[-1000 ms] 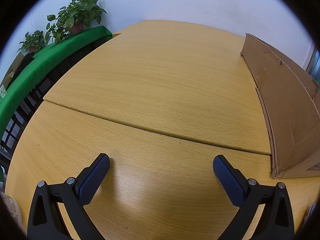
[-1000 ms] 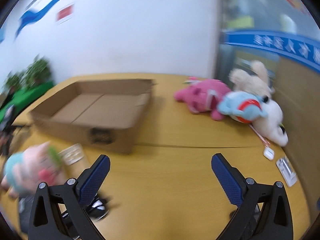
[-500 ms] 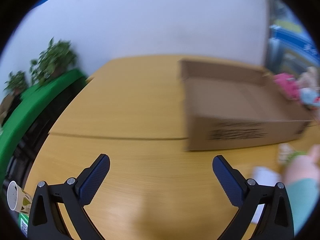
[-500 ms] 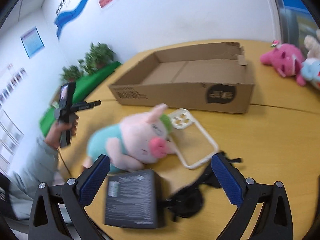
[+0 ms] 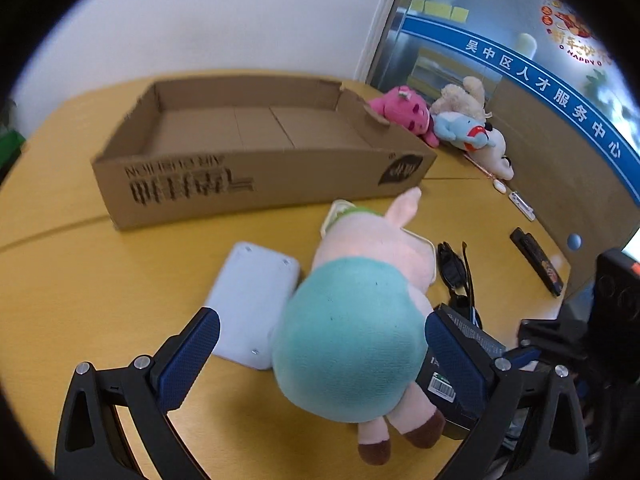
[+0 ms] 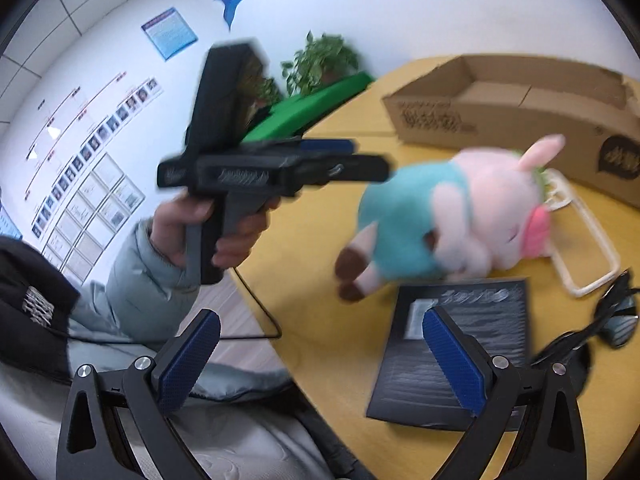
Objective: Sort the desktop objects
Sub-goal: 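Move both grippers toward the pink pig plush in the teal shirt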
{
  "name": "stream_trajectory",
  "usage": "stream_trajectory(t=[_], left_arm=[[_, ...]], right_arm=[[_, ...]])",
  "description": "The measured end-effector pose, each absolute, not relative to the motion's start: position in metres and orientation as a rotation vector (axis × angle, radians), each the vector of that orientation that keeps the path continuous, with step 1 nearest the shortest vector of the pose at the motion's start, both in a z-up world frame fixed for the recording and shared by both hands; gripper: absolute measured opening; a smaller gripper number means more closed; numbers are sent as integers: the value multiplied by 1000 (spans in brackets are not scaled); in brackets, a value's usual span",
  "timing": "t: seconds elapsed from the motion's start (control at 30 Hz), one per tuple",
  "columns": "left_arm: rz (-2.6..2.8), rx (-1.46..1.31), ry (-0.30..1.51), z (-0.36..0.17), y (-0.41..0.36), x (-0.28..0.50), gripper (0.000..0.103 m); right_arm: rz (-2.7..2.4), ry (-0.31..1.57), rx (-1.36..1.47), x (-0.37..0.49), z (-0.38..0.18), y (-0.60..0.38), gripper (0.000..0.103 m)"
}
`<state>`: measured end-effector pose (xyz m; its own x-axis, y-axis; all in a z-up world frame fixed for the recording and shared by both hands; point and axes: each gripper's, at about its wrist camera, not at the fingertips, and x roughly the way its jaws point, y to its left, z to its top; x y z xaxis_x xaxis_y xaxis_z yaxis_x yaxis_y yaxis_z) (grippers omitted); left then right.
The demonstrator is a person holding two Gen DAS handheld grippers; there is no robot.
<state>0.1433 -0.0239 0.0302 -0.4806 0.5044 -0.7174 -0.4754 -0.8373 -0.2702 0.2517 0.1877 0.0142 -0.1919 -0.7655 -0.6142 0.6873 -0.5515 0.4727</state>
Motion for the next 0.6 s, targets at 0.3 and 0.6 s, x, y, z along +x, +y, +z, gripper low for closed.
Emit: stream_trajectory(t=[0.3, 0.6], left_arm=[[2228, -1210, -118, 14, -17, 135, 102], [2187, -1263, -18, 2, 5, 146, 99]], right_arm=[[-2316, 262, 1134, 234, -16, 198, 102], [-2373, 267, 1175, 210, -12, 215, 102]])
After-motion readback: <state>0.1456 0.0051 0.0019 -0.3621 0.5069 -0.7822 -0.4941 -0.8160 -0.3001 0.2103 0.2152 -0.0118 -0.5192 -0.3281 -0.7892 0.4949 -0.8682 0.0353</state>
